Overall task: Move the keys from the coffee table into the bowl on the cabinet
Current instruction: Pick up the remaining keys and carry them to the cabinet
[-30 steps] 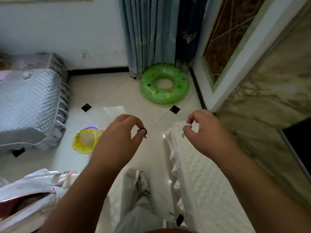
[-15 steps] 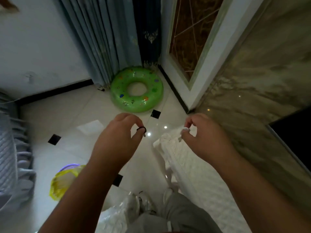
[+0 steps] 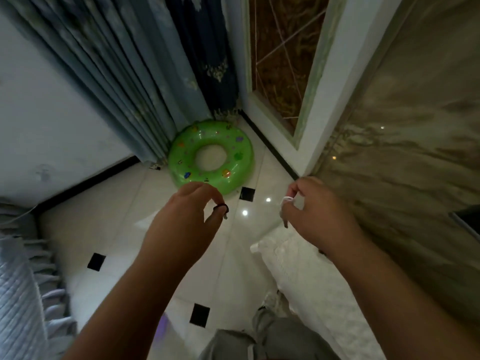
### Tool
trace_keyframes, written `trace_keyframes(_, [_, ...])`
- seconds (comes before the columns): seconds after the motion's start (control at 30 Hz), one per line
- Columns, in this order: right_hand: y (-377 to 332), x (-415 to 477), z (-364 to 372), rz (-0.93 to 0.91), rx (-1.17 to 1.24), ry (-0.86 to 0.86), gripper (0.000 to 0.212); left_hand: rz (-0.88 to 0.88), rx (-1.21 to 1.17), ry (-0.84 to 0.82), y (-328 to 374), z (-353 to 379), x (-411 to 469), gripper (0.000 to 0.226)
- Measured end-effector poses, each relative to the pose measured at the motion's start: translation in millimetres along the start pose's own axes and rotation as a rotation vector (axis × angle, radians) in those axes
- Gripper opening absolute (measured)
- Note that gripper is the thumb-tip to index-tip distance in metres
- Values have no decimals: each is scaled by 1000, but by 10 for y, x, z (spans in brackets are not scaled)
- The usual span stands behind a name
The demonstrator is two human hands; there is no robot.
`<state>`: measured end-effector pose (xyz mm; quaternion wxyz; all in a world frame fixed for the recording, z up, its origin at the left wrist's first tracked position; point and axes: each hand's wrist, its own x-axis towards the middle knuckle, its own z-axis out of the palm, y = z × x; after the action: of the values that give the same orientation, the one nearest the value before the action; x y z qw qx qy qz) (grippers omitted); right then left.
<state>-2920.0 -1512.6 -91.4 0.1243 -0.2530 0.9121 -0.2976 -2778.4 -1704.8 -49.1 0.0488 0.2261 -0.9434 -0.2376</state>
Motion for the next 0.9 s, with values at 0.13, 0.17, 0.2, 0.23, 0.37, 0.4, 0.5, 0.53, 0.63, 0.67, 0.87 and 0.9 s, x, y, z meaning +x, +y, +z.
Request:
trace_keyframes(0.13, [24, 479, -101, -2, 37, 32, 5, 63, 19, 14, 151, -26, 536, 5])
trace_keyframes(0.17, [46, 556, -143, 11, 45, 43, 5, 85, 17, 14, 199, -16, 642, 5])
trace_keyframes(0.2, [72, 611, -182, 29, 52, 50, 4, 110, 21, 2, 247, 4, 737, 4])
trace_keyframes(0.23, [106, 652, -218, 49, 59, 57, 4, 135, 32, -20, 287, 33, 824, 5])
trace_keyframes(0.37, [365, 777, -356, 150, 80, 137, 5, 219, 46, -104, 415, 230, 1288, 6])
trace_keyframes(0.4, [450, 773, -381, 186, 71, 158, 6, 253, 34, -138, 461, 302, 1414, 5])
trace_keyframes(0.5, [719, 669, -426, 337, 26, 206, 5, 371, 4, -235, 641, 527, 1766, 11])
trace_keyframes(0.53, [794, 619, -431, 399, 16, 219, 5, 414, -6, -261, 708, 593, 1869, 15])
trace_keyframes(0.63, [1011, 400, -409, 608, 12, 271, 5, 593, 1, -373, 919, 839, 2115, 14])
trace_keyframes(0.67, [1067, 313, -378, 685, 19, 296, 5, 654, 3, -414, 983, 925, 2174, 12])
trace_keyframes(0.87, [1251, -109, 81, 993, 78, 377, 7, 885, -16, -605, 1217, 1487, 2308, 5])
trace_keyframes(0.9, [1281, -147, 185, 1020, 91, 391, 8, 908, -10, -634, 1215, 1600, 2295, 5])
